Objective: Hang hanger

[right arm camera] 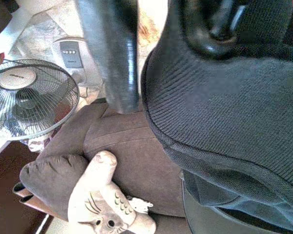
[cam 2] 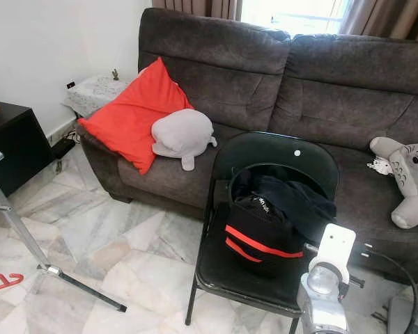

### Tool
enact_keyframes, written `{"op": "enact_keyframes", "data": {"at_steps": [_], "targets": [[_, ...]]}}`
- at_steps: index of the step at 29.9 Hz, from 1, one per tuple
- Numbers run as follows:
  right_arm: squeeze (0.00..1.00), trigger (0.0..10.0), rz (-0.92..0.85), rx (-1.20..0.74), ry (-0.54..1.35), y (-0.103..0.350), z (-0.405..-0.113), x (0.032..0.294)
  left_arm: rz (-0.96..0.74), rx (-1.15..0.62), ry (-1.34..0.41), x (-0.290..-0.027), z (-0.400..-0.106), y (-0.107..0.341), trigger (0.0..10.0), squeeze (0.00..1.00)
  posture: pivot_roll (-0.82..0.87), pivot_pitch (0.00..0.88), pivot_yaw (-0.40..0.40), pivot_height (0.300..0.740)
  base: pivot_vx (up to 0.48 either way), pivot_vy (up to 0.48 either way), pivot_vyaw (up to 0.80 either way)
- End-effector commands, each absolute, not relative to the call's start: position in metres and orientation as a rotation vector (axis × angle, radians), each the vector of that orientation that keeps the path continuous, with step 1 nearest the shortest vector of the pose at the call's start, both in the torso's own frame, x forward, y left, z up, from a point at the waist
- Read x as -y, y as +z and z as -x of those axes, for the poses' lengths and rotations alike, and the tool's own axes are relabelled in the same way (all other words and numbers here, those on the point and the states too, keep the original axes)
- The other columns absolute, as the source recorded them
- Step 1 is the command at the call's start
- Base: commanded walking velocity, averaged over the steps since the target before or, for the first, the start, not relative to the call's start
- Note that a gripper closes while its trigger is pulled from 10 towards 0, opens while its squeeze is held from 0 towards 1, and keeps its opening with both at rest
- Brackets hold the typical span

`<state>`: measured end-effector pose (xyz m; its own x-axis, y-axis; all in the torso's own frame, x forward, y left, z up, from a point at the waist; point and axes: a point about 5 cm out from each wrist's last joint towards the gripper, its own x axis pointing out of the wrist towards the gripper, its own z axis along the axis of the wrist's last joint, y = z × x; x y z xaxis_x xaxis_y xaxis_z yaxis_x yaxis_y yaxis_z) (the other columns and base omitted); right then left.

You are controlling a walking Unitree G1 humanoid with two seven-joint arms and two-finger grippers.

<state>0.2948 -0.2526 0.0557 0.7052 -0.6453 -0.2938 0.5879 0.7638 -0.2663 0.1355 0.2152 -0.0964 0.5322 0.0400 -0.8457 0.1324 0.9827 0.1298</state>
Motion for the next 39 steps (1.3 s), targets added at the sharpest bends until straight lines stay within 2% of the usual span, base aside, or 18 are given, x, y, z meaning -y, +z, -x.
{"op": "enact_keyframes", "data": {"at_steps": [1, 6, 7, 11, 12, 13, 20, 21, 22, 25, 26, 27, 28, 33, 39], "targets": [[0.00, 10.0, 0.183, -0.378, -0.690, 0.060, -0.295, 0.255, -0.184, -1.021, -0.059, -0.215, -0.133, -0.097, 10.0, 0.00, 0.05, 0.000, -0.011, 0.740, 0.000, 0.000, 0.00], [0.01, 10.0, 0.203, -0.431, -0.667, 0.054, -0.293, 0.254, -0.185, -1.021, -0.060, -0.215, -0.133, -0.097, 10.0, 0.00, 0.05, 0.000, -0.011, 0.740, 0.000, 0.000, 0.00], [1.00, 10.0, 0.199, -0.434, -0.662, 0.053, -0.293, 0.254, -0.184, -1.021, -0.060, -0.215, -0.133, -0.097, 10.0, 0.00, 0.05, 0.000, -0.011, 0.740, 0.000, 0.000, 0.00], [1.00, 10.0, 0.279, -0.429, -0.649, 0.056, -0.294, 0.255, -0.185, -1.022, -0.060, -0.215, -0.133, -0.097, 10.0, 0.00, 0.05, 0.000, -0.010, 0.740, 0.000, 0.000, 0.00], [0.66, 10.0, 0.296, -0.435, -0.650, 0.056, -0.295, 0.256, -0.186, -1.021, -0.061, -0.215, -0.133, -0.097, 10.0, 0.00, 0.04, 0.000, -0.010, 0.740, 0.000, 0.000, 0.00], [0.00, 10.0, 0.303, -0.436, -0.650, 0.057, -0.297, 0.257, -0.186, -1.022, -0.060, -0.215, -0.133, -0.097, 10.0, 0.00, 0.04, 0.000, -0.010, 0.740, 0.000, 0.000, 0.00], [0.00, 10.0, 0.323, -0.441, -0.652, 0.060, -0.302, 0.261, -0.186, -1.022, -0.060, -0.216, -0.133, -0.097, 10.0, 0.00, 0.05, 0.000, -0.010, 0.740, 0.000, 0.000, 0.00], [0.38, 10.0, 0.324, -0.446, -0.652, 0.060, -0.302, 0.262, -0.186, -1.023, -0.060, -0.215, -0.133, -0.097, 10.0, 0.00, 0.05, 0.000, -0.010, 0.740, 0.000, 0.000, 0.00], [1.00, 10.0, 0.326, -0.451, -0.653, 0.060, -0.302, 0.262, -0.186, -1.023, -0.060, -0.215, -0.133, -0.097, 10.0, 0.00, 0.05, 0.000, -0.010, 0.740, 0.000, 0.000, 0.00], [1.00, 10.0, 0.330, -0.501, -0.638, 0.054, -0.301, 0.262, -0.186, -1.023, -0.060, -0.215, -0.133, -0.097, 10.0, 0.00, 0.05, 0.000, -0.010, 0.740, 0.000, 0.000, 0.00], [0.24, 10.0, 0.333, -0.521, -0.627, 0.051, -0.301, 0.262, -0.186, -1.023, -0.060, -0.215, -0.133, -0.097, 10.0, 0.00, 0.05, 0.000, -0.010, 0.740, 0.000, 0.000, 0.00], [0.24, 10.0, 0.333, -0.526, -0.624, 0.051, -0.301, 0.262, -0.186, -1.023, -0.060, -0.215, -0.133, -0.097, 10.0, 0.00, 0.05, 0.000, -0.010, 0.740, 0.000, 0.000, 0.00], [0.00, 10.0, 0.333, -0.535, -0.616, 0.049, -0.301, 0.262, -0.185, -1.023, -0.060, -0.215, -0.133, -0.097, 10.0, 0.00, 0.05, 0.000, -0.010, 0.740, 0.000, 0.000, 0.00], [0.00, 10.0, 0.333, -0.558, -0.594, 0.046, -0.302, 0.261, -0.186, -1.024, -0.060, -0.215, -0.133, -0.097, 10.0, 0.00, 0.05, 0.000, -0.010, 0.740, 0.000, 0.000, 0.00], [0.00, 10.0, 0.384, -0.494, -0.601, 0.057, -0.311, 0.263, -0.187, -1.024, -0.060, -0.216, -0.133, -0.097, 10.0, 0.00, 0.05, 0.000, -0.007, 0.740, 0.000, 0.000, 0.00]]}}
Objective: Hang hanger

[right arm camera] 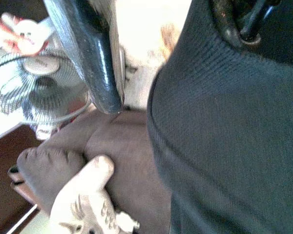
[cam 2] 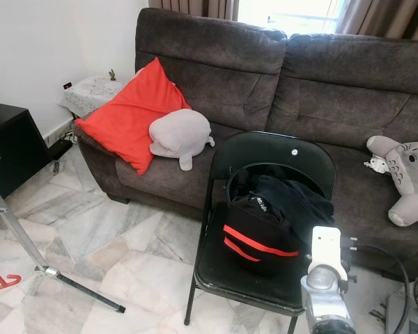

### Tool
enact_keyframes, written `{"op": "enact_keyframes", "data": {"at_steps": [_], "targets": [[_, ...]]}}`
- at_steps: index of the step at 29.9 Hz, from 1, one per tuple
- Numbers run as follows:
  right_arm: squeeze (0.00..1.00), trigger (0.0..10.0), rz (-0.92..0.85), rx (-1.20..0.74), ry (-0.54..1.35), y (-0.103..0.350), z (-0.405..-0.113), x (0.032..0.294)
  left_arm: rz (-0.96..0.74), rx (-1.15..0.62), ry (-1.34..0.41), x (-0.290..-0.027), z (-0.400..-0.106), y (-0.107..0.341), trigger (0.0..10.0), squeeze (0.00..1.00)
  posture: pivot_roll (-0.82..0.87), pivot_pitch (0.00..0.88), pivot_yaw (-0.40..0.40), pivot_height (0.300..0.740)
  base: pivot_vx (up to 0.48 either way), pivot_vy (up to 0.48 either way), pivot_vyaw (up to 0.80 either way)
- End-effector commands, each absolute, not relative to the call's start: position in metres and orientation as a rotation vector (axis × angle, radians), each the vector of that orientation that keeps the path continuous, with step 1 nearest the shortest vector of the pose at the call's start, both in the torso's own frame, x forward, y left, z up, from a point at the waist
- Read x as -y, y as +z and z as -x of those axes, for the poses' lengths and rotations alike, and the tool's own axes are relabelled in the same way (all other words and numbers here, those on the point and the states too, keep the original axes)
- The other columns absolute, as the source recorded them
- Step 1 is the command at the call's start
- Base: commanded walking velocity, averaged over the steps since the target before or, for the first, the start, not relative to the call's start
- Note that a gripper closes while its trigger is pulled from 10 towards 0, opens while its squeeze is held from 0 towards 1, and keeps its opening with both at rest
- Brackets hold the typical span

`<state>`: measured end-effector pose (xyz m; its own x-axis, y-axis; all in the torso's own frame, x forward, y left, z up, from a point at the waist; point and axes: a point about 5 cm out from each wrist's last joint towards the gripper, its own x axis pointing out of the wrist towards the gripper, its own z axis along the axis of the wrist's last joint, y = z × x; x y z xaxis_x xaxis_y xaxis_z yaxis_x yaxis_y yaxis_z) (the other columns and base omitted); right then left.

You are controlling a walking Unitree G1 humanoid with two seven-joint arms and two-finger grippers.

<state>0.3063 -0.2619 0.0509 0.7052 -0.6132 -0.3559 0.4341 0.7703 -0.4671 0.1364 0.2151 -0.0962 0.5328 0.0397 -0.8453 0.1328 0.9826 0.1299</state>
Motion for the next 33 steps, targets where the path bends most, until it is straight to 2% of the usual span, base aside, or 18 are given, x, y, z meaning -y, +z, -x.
{"op": "enact_keyframes", "data": {"at_steps": [1, 6, 13, 14, 15, 16, 17, 23, 30, 33], "targets": [[0.00, 10.0, 0.390, -0.479, -0.597, 0.058, -0.313, 0.263, -0.187, -1.024, -0.060, -0.216, -0.133, -0.097, 10.0, 0.00, 0.05, 0.000, -0.007, 0.740, 0.000, 0.000, 0.00], [0.00, 10.0, 0.460, -0.474, -0.558, 0.058, -0.317, 0.256, -0.185, -1.025, -0.058, -0.216, -0.133, -0.098, 10.0, 0.00, 0.05, 0.000, -0.009, 0.740, 0.000, 0.000, 0.00], [0.00, 10.0, 0.380, -0.525, -0.552, 0.047, -0.314, 0.253, -0.184, -1.026, -0.057, -0.215, -0.132, -0.098, 10.0, 0.00, 0.05, 0.000, -0.007, 0.740, 0.000, 0.000, 0.00], [0.31, 10.0, 0.388, -0.523, -0.550, 0.047, -0.314, 0.253, -0.184, -1.026, -0.057, -0.215, -0.132, -0.098, 10.0, 0.00, 0.05, 0.000, -0.007, 0.740, 0.000, 0.000, 0.00], [0.25, 10.0, 0.396, -0.527, -0.552, 0.048, -0.315, 0.253, -0.183, -1.025, -0.057, -0.215, -0.132, -0.098, 10.0, 0.00, 0.05, 0.000, -0.007, 0.740, 0.000, 0.000, 0.00], [0.25, 10.0, 0.397, -0.531, -0.557, 0.048, -0.315, 0.253, -0.183, -1.025, -0.056, -0.215, -0.132, -0.098, 10.0, 0.00, 0.05, 0.000, -0.007, 0.740, 0.000, 0.000, 0.00], [0.00, 10.0, 0.394, -0.512, -0.579, 0.051, -0.316, 0.256, -0.182, -1.025, -0.056, -0.215, -0.132, -0.098, 10.0, 0.00, 0.05, 0.000, -0.008, 0.740, 0.000, 0.000, 0.00], [0.00, 10.0, 0.393, -0.426, -0.650, 0.064, -0.320, 0.262, -0.182, -1.025, -0.055, -0.215, -0.132, -0.098, 10.0, 0.00, 0.05, 0.000, -0.007, 0.740, 0.000, 0.000, 0.00], [0.00, 10.0, 0.379, -0.515, -0.557, 0.051, -0.320, 0.253, -0.180, -1.025, -0.053, -0.215, -0.132, -0.098, 10.0, 0.00, 0.05, 0.000, -0.008, 0.740, 0.000, 0.000, 0.00], [0.00, 10.0, 0.372, -0.498, -0.584, 0.053, -0.320, 0.254, -0.181, -1.025, -0.053, -0.215, -0.132, -0.098, 10.0, 0.00, 0.06, 0.000, -0.006, 0.740, 0.000, 0.000, 0.00]]}}
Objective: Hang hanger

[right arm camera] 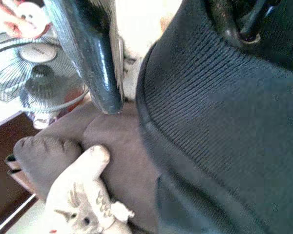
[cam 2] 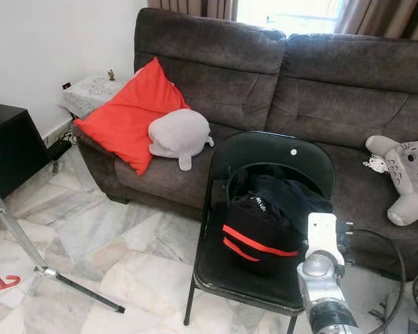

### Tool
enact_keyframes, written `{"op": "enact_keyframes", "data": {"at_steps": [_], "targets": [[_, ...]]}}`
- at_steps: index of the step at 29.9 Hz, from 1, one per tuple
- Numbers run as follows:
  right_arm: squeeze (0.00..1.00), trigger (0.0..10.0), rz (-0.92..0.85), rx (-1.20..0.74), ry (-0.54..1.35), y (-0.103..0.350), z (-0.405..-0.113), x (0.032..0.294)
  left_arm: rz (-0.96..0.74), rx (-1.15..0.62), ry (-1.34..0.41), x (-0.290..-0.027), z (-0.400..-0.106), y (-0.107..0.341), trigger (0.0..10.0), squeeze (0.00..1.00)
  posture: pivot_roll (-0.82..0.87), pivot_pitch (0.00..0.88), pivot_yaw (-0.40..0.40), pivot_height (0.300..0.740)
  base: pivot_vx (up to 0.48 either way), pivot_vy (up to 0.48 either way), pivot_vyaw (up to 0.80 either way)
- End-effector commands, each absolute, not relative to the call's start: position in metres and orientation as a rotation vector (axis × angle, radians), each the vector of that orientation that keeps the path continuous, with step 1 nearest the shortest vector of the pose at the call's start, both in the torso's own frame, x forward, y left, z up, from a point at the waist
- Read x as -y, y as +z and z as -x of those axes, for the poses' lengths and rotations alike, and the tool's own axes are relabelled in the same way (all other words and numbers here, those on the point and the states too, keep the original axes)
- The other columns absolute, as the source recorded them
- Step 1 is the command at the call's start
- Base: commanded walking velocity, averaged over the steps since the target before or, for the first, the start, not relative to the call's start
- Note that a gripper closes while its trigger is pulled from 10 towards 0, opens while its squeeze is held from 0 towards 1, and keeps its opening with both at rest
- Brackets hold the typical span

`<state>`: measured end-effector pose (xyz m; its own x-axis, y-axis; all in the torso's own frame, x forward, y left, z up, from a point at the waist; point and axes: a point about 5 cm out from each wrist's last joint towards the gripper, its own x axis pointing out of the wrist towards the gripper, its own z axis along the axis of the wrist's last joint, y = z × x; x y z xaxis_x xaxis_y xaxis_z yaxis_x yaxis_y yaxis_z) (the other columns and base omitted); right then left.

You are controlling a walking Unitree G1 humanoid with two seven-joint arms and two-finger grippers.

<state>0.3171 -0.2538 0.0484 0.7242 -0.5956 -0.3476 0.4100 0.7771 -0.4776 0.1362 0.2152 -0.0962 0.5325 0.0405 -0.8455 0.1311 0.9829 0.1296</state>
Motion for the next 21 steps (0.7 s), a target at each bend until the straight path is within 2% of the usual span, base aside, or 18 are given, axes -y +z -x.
{"op": "enact_keyframes", "data": {"at_steps": [1, 10, 11, 12, 21], "targets": [[0.00, 10.0, 0.364, -0.485, -0.600, 0.055, -0.321, 0.255, -0.181, -1.025, -0.053, -0.216, -0.132, -0.098, 10.0, 0.00, 0.06, 0.000, -0.006, 0.740, 0.000, 0.000, 0.00], [0.00, 10.0, 0.376, -0.414, -0.598, 0.067, -0.329, 0.257, -0.183, -1.025, -0.054, -0.216, -0.132, -0.098, 10.0, 0.00, 0.05, 0.000, -0.006, 0.740, 0.000, 0.000, 0.00], [0.00, 5.7, 0.378, -0.413, -0.598, 0.067, -0.329, 0.257, -0.183, -1.025, -0.053, -0.216, -0.132, -0.098, 10.0, 0.00, 0.05, 0.000, -0.006, 0.740, 0.000, 0.000, 0.00], [0.00, 0.0, 0.376, -0.412, -0.598, 0.068, -0.330, 0.257, -0.184, -1.025, -0.054, -0.216, -0.132, -0.098, 10.0, 0.00, 0.05, 0.000, -0.006, 0.740, 0.000, 0.000, 0.00], [0.00, 0.0, 0.385, -0.421, -0.600, 0.066, -0.329, 0.260, -0.181, -1.025, -0.054, -0.215, -0.132, -0.098, 10.0, 0.00, 0.06, 0.000, -0.006, 0.740, 0.000, 0.000, 0.00]]}}
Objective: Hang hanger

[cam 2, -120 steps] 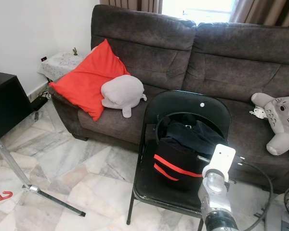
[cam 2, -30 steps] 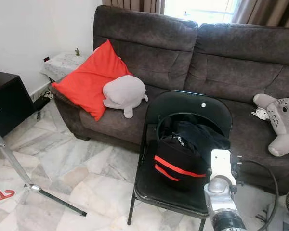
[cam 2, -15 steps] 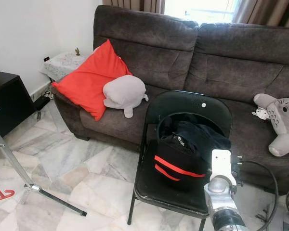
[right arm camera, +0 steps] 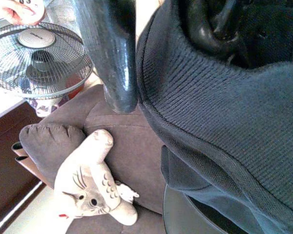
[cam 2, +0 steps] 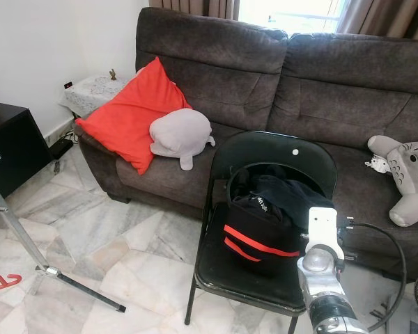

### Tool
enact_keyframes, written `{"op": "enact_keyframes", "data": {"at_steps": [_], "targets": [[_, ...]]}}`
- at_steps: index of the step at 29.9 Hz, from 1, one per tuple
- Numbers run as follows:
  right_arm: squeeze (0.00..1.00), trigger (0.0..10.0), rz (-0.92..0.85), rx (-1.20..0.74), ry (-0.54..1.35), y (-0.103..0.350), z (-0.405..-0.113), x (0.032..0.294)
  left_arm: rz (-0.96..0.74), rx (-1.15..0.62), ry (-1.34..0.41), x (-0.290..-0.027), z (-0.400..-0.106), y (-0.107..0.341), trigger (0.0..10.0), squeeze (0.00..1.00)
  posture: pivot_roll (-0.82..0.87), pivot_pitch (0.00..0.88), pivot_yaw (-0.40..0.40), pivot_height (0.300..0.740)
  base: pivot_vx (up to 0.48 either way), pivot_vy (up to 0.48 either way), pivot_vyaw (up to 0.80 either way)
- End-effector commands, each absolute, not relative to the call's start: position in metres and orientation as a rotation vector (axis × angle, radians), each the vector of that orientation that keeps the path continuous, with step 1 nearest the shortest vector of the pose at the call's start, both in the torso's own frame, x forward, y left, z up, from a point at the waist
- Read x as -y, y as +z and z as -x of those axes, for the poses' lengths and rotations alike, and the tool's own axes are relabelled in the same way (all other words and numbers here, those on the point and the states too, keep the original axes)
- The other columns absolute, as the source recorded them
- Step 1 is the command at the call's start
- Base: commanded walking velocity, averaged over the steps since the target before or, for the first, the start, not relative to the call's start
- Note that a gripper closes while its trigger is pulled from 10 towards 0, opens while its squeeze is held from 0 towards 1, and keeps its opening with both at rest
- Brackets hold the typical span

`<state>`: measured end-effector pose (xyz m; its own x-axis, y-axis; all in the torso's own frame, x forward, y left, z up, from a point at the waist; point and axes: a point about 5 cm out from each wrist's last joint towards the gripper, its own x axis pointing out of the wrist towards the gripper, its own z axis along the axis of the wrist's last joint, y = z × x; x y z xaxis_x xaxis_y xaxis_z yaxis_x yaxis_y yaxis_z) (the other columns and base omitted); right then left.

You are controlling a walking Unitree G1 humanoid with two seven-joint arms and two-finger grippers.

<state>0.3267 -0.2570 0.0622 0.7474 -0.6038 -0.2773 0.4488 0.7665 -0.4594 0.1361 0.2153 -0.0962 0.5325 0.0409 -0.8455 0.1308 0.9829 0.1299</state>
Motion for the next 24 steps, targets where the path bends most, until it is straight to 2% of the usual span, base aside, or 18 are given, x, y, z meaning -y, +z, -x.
{"op": "enact_keyframes", "data": {"at_steps": [1, 24], "targets": [[0.00, 0.0, 0.388, -0.424, -0.599, 0.0656, -0.3285, 0.2596, -0.181, -1.025, -0.054, -0.2155, -0.1322, -0.0977, 10.0, 0.00, 0.06, 0.000, -0.006, 0.740, 0.000, 0.000, 0.00], [0.00, 0.0, 0.303, -0.378, -0.643, 0.0706, -0.3292, 0.2618, -0.188, -1.024, -0.054, -0.2164, -0.1326, -0.0974, 10.0, 0.00, 0.06, 0.000, -0.001, 0.740, 0.000, 0.000, 0.00]]}}
